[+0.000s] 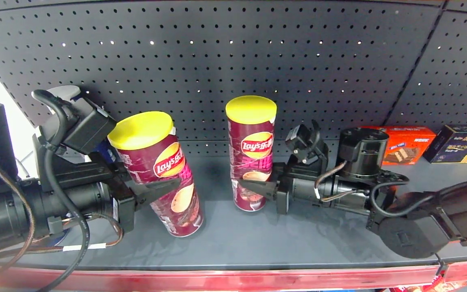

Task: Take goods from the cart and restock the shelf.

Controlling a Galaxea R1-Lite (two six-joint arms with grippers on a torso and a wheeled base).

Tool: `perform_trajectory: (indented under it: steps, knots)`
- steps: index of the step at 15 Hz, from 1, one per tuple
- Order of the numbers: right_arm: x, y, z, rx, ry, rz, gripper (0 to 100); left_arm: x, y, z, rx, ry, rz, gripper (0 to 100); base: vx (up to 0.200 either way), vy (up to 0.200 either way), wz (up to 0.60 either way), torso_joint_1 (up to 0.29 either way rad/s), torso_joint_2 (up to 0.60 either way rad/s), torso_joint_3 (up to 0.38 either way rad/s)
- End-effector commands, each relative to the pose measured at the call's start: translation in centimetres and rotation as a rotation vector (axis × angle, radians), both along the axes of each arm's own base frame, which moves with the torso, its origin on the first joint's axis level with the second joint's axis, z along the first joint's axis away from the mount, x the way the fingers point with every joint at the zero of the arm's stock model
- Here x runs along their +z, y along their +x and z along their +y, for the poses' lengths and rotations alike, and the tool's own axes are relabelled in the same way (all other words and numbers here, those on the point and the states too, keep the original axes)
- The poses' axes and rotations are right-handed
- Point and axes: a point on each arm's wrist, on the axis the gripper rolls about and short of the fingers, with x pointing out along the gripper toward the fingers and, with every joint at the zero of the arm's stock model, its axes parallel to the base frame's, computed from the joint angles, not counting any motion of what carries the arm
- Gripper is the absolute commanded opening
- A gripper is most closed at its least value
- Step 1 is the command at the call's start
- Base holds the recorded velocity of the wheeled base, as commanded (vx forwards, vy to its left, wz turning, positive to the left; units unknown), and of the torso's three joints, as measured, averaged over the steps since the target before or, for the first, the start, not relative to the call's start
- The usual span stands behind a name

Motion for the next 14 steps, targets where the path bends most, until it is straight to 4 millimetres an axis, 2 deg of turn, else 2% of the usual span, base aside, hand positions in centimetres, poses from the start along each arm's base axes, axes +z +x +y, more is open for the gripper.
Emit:
perform_trajectory:
  steps: [1,3,7,14]
  knots:
    - [0.9,-2.2,-0.9,0.017,0.011,-0.013,0,0.1,0.0,0.0,-0.001,-0.001,-0.004,0,0.0,0.0,0.0,0.0,0.0,0.0]
    - [-0.3,-3.6,-1.7,0.009,0.01,-0.012,0,0.2,0.1,0.0,-0.001,-0.003,-0.008,0,0.0,0.0,0.0,0.0,0.0,0.0]
    - [-2.2,-5.5,-1.8,0.011,0.017,0.011,0,0.7,0.3,-0.1,0.008,-0.008,-0.023,0,0.0,0.0,0.0,0.0,0.0,0.0]
    - [-4.7,-5.8,-1.9,-0.001,0.001,0.032,0,0.8,0.5,-0.2,0.02,-0.006,-0.025,0,0.0,0.0,0.0,0.0,0.0,0.0]
